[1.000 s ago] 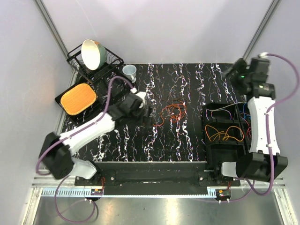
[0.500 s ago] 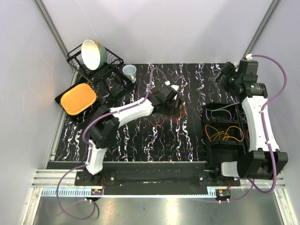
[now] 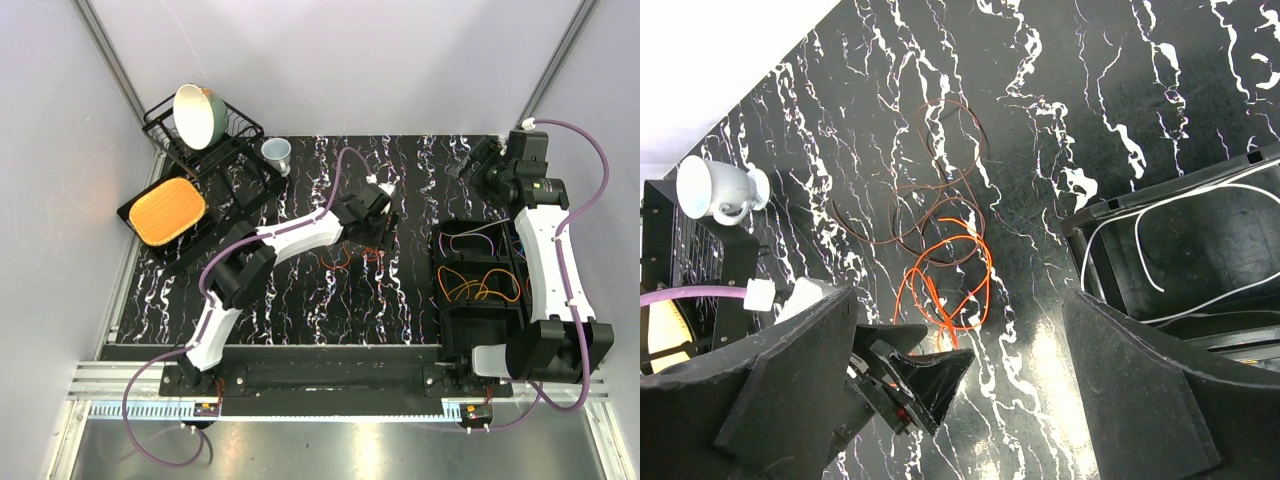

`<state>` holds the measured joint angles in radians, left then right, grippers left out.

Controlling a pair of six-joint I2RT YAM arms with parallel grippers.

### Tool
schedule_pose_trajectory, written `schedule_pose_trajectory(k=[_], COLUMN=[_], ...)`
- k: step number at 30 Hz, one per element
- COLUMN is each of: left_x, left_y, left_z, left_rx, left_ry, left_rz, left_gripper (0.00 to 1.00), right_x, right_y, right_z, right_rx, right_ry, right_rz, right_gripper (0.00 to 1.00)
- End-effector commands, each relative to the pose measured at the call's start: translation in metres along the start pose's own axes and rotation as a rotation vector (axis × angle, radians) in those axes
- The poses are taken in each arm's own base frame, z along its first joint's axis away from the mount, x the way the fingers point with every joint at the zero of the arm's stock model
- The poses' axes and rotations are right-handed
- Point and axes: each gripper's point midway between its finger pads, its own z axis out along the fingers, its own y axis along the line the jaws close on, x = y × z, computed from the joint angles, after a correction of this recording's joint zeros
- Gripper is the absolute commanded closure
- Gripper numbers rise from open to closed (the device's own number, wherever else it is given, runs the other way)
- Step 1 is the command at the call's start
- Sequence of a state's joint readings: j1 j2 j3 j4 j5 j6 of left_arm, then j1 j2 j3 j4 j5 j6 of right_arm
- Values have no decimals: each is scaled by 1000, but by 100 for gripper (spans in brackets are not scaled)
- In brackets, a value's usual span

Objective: Untangle the cables

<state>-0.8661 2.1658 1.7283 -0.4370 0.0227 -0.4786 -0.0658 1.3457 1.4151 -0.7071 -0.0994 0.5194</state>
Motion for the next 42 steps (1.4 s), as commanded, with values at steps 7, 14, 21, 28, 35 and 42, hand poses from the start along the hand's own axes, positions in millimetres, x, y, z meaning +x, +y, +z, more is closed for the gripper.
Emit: schedule_pose_trajectory(k=[7,14,21,28,35,42], left_x=[-24,-159,-183,-50,-26,-24], left_y=[-20,-69,-54,-36,-45,-69], left_z=[9,-179,-295,-215,-253,-287], left_rx=[64,188,163,437,549,738], left_ry=[-74,-418,-690,-249,-231,-158], left_rz=[-4,107,134,95,240,276], left_gripper=[100,100,100,100,100,100], right_x=[-5,-14,-21,-13,7,30], right_y=[11,22,38,56,115,147], right_z=[-10,-27,-44,-62,-79,-118], right_rx=[-43,-78,-155,-269,-632,-931], right_ry=[-24,-60,-114,-97,9,82], right_rz=[-26,-2,25,4,-35,-145], right_gripper=[11,11,11,11,11,16])
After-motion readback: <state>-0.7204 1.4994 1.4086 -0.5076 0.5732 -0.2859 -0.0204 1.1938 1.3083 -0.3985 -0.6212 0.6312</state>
